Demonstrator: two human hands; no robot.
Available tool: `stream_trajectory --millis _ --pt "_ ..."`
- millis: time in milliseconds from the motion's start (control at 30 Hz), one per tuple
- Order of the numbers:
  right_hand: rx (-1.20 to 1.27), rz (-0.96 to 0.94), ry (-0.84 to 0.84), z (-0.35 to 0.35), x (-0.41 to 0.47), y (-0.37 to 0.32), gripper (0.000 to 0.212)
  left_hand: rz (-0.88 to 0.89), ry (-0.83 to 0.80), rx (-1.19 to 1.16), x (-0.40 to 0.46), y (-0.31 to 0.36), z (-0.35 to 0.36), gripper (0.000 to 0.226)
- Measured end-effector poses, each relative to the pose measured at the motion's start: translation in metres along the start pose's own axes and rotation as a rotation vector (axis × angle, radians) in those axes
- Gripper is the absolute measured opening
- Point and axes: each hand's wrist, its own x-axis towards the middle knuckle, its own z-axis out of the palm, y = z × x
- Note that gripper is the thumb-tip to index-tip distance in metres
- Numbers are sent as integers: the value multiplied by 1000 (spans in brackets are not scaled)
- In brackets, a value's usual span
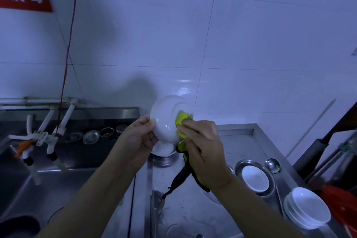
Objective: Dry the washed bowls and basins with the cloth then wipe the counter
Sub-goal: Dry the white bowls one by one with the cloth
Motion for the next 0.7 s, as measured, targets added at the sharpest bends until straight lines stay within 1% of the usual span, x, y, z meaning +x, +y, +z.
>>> stream_trajectory --millis 100,200,267,367,467,533,600,700 --pt "-72 -62 -32 -11 0 13 31 -45 -21 -25 0 3 -2 27" --pt "-111 -14 -1 -10 10 16 32 -103 -27 -41 -2 0 -1 29" --pt "-87 31 37 -4 17 12 32 -133 -22 -48 -4 -4 4 31" --pt "5 69 37 -1 24 5 30 -114 29 -40 -4 -10 10 22" --pt "30 176 68 2 31 -4 35 -68 71 -31 -4 -14 18 19" --pt "-21 199 -13 11 36 -12 41 -55 85 -16 -6 -18 26 16" --pt "-149 153 -72 22 33 -16 43 -55 124 -16 -6 -20 32 15" --pt "-215 1 -4 31 14 -9 36 -78 171 -134 -4 -16 32 18"
